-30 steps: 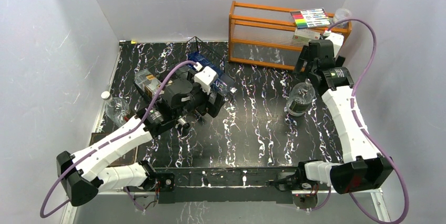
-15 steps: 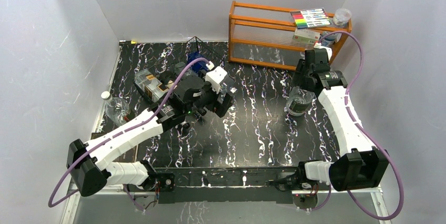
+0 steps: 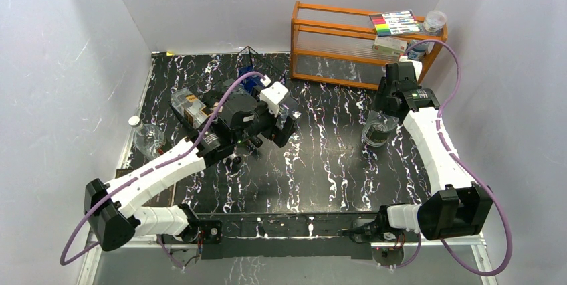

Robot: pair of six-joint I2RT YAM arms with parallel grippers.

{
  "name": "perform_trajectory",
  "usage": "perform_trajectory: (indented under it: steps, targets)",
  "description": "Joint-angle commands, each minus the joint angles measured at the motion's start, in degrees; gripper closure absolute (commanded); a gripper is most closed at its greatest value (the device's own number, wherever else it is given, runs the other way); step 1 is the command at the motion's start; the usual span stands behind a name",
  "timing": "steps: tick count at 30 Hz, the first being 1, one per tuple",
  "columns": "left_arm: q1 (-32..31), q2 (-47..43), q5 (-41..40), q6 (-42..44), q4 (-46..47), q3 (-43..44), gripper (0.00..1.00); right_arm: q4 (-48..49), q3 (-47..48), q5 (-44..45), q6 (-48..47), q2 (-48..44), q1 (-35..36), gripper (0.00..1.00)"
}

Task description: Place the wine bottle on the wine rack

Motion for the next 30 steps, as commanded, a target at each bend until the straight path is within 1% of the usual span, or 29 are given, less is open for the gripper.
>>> perform_trajectory:
  steps: [1, 3, 6, 11, 15, 18, 19, 23, 26, 30]
  targets:
    - [-0.03, -1.92, -0.26, -0.23, 0.63, 0.03, 0.02, 1.36, 0.95, 3.07, -0.71, -0.88, -0.14, 0.22]
    - [-0.04, -1.8, -0.08, -0.33, 0.78, -0.06, 0.02, 2.21, 1.36, 3.31, -0.78, -0.87, -0.14, 0.21]
    - [-0.05, -1.36, 0.33, -0.5, 1.28, -0.1, 0.02, 4.99, 1.19, 3.99, -0.97, 0.02, -0.1, 0.26]
    - [-0.05, -1.2, 0.64, -0.78, 1.16, 0.42, 0.02, 7.52, 0.59, 4.79, -0.94, 0.77, -0.16, 0.41]
    - [-0.04, -1.73, 0.35, -0.93, 1.29, -0.41, 0.02, 7.96, 0.17, 3.55, -1.99, 0.0, -0.16, 0.57]
    - [-0.02, -1.68, -0.19, -1.81, 1.69, -1.03, 0.02, 6.89, 0.54, -0.35, -2.33, -0.7, -0.02, 0.75]
    - [0.01, -1.62, -0.99, -2.44, 1.94, -1.25, 0.02, 6.04, 1.04, -2.86, -2.08, -0.83, -0.01, 0.78]
    - [-0.01, -0.7, -4.15, -4.37, 2.55, -2.01, 0.02, 4.61, 1.64, -14.7, 0.68, -1.06, 0.8, 0.78]
    - [-0.07, 0.42, -5.49, -5.75, 3.36, -2.22, 0.02, 5.21, 1.08, -22.1, 3.09, -0.95, 3.13, 0.78]
    - [-0.08, 2.08, -3.66, -8.56, 3.8, -1.84, 0.02, 6.05, 2.01, -23.11, 6.31, -1.54, 8.26, 0.78]
